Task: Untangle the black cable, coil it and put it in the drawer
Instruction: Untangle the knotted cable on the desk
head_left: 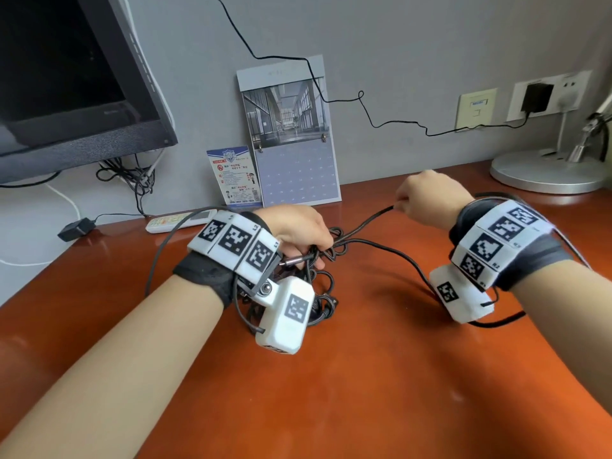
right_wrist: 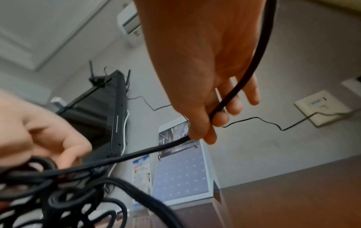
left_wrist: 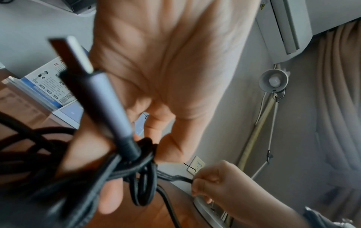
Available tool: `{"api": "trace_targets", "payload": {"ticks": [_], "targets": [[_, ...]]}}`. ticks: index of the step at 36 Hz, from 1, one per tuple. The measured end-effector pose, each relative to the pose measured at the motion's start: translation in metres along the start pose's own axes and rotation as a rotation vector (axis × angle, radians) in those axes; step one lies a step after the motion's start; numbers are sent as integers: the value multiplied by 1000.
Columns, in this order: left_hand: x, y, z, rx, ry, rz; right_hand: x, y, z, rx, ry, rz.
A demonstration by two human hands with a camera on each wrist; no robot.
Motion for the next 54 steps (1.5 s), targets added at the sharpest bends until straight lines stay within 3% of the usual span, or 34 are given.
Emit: {"api": "trace_targets", "payload": {"ticks": [5, 10, 14, 19, 24, 31, 39, 47, 51, 54], "targets": [[-3, -3, 1, 91, -13, 19, 8, 1, 11, 66, 52, -19], [-4, -5, 4, 175, -21, 8, 21, 2, 43, -112, 357, -19], [-3, -2, 8, 254, -39, -3, 27, -7, 63, -239, 473, 83], [-1, -1, 22, 388, -114, 20, 26, -17, 71, -246, 463, 152], [-1, 13, 34, 730, -91, -37, 25, -18, 74, -231, 432, 200], [0, 6, 31, 688, -143, -45, 23, -8, 82, -136, 446, 118], [-11, -1, 53, 1266, -222, -69, 19, 7, 86, -107, 306, 96], [-14, -6, 80, 1127, -418, -142, 23, 15, 116, 201, 412, -64], [-11, -7, 91, 1197, -481, -338, 20, 15, 126, 242, 451, -97], [-5, -9, 93, 960, -636, -415, 17, 15, 133, 251, 419, -110]]}}
Point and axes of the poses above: each hand's wrist, its own x-axis away from the middle knuckle, its own y-axis out of the back of the hand, z = x × y, the point moved 3 cm from there along -x, towards the middle knuckle, and after that the axes turned 8 degrees about x, right-handed, at the moved point
